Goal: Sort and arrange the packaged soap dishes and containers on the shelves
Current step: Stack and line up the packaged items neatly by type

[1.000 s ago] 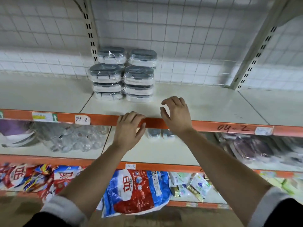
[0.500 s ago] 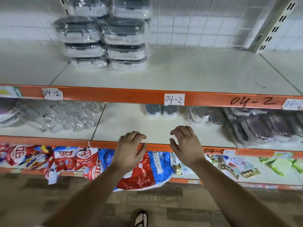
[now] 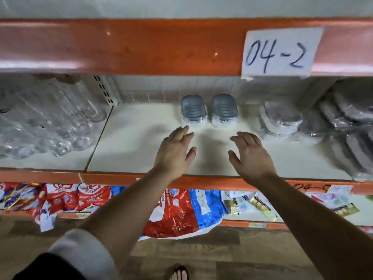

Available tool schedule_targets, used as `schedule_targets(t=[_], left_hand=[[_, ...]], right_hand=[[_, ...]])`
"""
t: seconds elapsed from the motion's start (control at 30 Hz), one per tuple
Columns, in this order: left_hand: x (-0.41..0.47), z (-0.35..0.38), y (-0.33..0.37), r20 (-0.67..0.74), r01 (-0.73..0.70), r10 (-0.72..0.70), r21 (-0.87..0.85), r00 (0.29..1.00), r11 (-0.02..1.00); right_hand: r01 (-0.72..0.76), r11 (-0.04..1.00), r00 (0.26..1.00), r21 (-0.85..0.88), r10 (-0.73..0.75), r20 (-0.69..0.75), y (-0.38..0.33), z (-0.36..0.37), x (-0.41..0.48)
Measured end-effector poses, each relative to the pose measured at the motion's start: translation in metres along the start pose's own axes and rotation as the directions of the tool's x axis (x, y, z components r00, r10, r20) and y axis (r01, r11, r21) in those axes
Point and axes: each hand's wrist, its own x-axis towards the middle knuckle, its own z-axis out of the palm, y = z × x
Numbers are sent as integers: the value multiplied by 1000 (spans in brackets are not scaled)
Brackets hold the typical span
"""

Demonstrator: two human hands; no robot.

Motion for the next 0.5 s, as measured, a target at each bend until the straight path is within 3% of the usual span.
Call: schedule_targets(t=[0.3,0.4,0.5], left_hand=[[81,47,-23,-18,-7,7,11,1000,1000],[90,57,-29,-38,56,-55,24,998,998],[83,61,-31,-132,101,-112,-84,985,991]], right_hand=[[33,999,999,-35,-33,-10,9,30,73],[-39,998,999,-58,40,21,8,41,94],[-108,994,994,-33,109,14,5,50,99]])
